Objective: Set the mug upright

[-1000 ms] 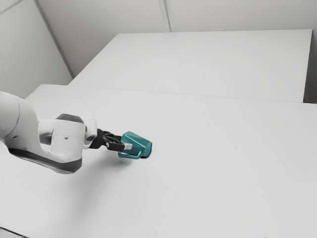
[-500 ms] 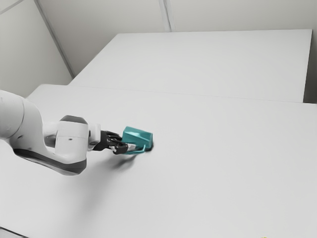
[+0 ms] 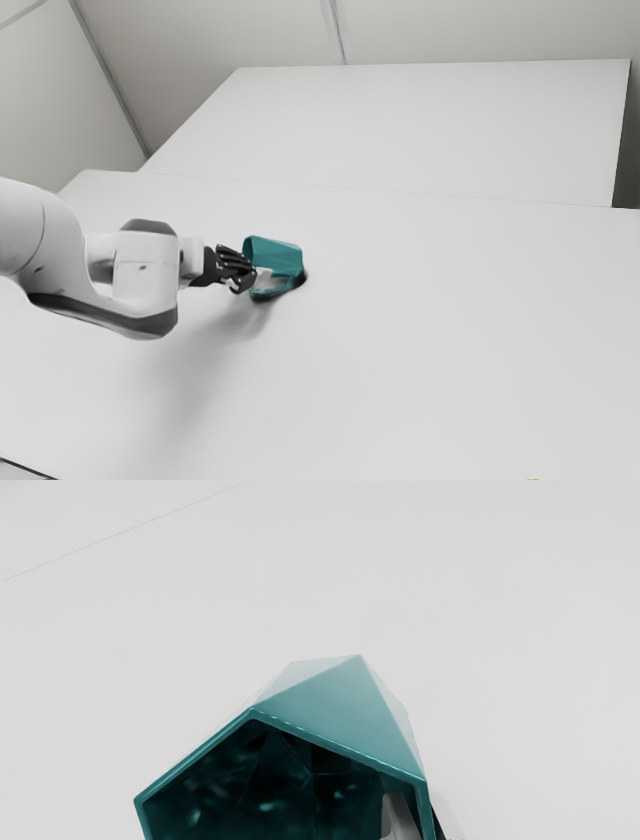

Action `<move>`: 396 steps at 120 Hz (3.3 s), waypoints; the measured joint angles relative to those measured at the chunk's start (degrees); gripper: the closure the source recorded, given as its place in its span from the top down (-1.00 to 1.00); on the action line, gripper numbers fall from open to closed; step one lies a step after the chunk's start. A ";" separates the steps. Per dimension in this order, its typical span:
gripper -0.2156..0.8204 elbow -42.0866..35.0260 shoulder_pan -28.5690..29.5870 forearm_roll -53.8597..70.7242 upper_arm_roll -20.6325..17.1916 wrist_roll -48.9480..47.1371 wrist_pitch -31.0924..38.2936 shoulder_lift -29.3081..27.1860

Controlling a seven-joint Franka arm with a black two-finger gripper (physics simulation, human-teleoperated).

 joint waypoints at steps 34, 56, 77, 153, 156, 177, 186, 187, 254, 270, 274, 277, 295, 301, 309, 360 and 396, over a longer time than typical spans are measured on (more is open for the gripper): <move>-0.93 6.42 -0.67 36.31 -1.23 -11.92 1.40 -2.73; -0.93 6.01 -1.46 66.30 -1.41 -35.57 -7.80 -8.25; -0.93 4.43 -0.28 78.31 -1.43 -56.48 -14.52 -8.97; -0.93 16.79 -2.93 90.05 -4.95 -102.43 -23.28 0.58; -0.93 17.36 -3.00 90.02 -5.13 -103.62 -24.21 0.87; -0.93 18.27 -2.94 89.91 -5.73 -110.61 -28.15 1.21; -0.93 18.30 -2.89 89.93 -5.77 -113.03 -28.84 1.20; -0.93 18.31 -2.89 89.93 -5.78 -113.28 -28.89 1.20; -0.93 18.33 -3.81 99.56 -6.76 -125.11 -24.50 2.48; -0.93 20.09 -4.19 100.66 -6.90 -127.07 -23.47 4.42; -0.93 20.44 -4.24 100.78 -6.93 -127.50 -23.31 4.74; -0.93 20.60 -4.28 100.85 -6.96 -127.81 -23.20 4.90; -0.93 21.02 -4.34 101.04 -7.01 -129.42 -22.77 5.49; -0.93 21.09 -4.33 101.06 -7.01 -129.88 -22.70 5.56; -0.93 21.12 -4.39 101.07 -7.01 -130.43 -22.67 5.58; 0.06 20.10 -4.24 99.16 -7.03 -132.09 -23.24 3.13; 0.41 30.44 -2.50 98.35 -7.15 -131.14 -28.02 0.91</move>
